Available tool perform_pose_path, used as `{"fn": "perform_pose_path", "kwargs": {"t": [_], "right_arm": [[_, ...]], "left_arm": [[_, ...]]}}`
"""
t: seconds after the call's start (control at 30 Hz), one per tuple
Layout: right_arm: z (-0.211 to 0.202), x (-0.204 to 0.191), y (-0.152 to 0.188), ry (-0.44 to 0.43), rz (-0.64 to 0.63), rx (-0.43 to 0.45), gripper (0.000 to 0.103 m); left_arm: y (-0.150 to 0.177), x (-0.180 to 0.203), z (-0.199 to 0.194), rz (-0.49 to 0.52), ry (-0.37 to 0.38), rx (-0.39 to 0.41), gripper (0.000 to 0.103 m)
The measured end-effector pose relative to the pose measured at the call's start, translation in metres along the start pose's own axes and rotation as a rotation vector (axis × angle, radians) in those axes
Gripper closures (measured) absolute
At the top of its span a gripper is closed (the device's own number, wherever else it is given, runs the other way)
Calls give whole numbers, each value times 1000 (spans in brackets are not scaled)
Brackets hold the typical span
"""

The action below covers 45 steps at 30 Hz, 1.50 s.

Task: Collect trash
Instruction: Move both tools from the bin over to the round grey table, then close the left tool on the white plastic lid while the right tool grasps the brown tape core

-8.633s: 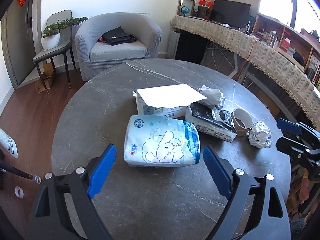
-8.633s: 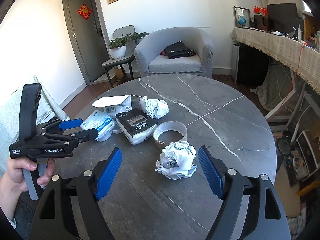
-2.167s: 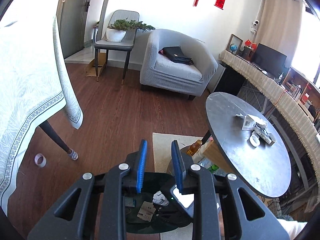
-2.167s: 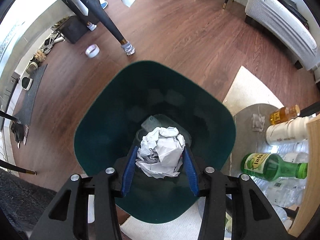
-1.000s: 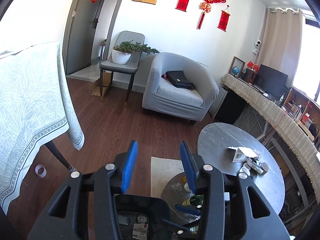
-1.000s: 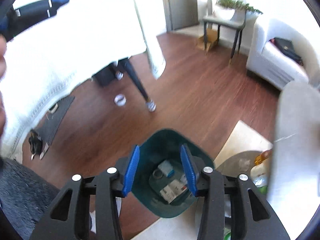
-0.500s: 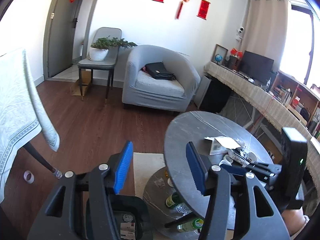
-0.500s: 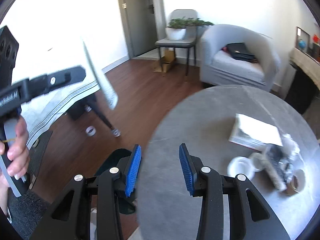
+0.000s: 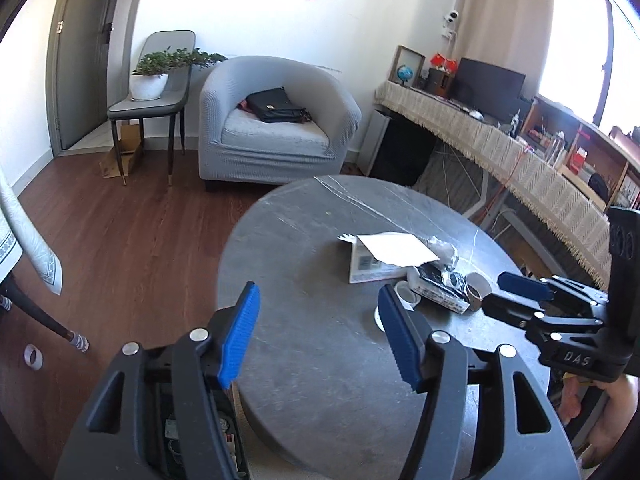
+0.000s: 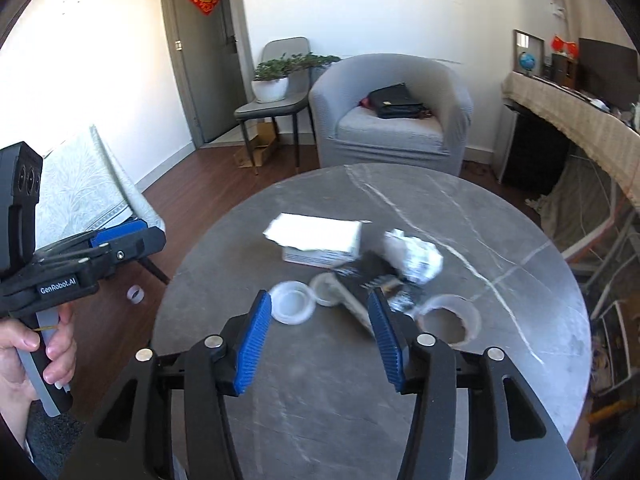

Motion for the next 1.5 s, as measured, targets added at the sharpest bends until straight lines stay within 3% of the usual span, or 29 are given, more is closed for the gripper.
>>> {"fn": "perform_pose_path", "kwargs": {"t": [0.13, 0.57, 0.77, 1.0, 1.3, 1.5], "right_arm": [[2, 27, 16, 25, 39, -22, 39], [-4, 71, 31, 37, 141, -32, 35], [-8, 80, 36, 31, 164, -43, 35], [-1, 80, 46, 50, 103, -93, 31], [19, 78, 51, 49, 61, -146, 28], [31, 75, 51, 90, 27, -163, 28]], "left_arm": [[12, 20, 21, 53, -5, -50, 31], [50, 63, 71, 243, -52, -163, 26], [56, 69, 84, 241, -38, -182, 26], [53, 71, 94, 212, -25, -191, 35], [52, 67, 91, 204, -37, -178, 61], [49, 60, 84, 180, -27, -171, 61]]}}
Point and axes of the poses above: each gripper's, at about its wrist camera, not at the fingertips, and z roughly the way its jaws point, x to its right, y to its underside, the point moved 7 cm from there along z, roughly the way its jaws point, and after that the axes turned 9 degrees about x, right-handed, at the moved point
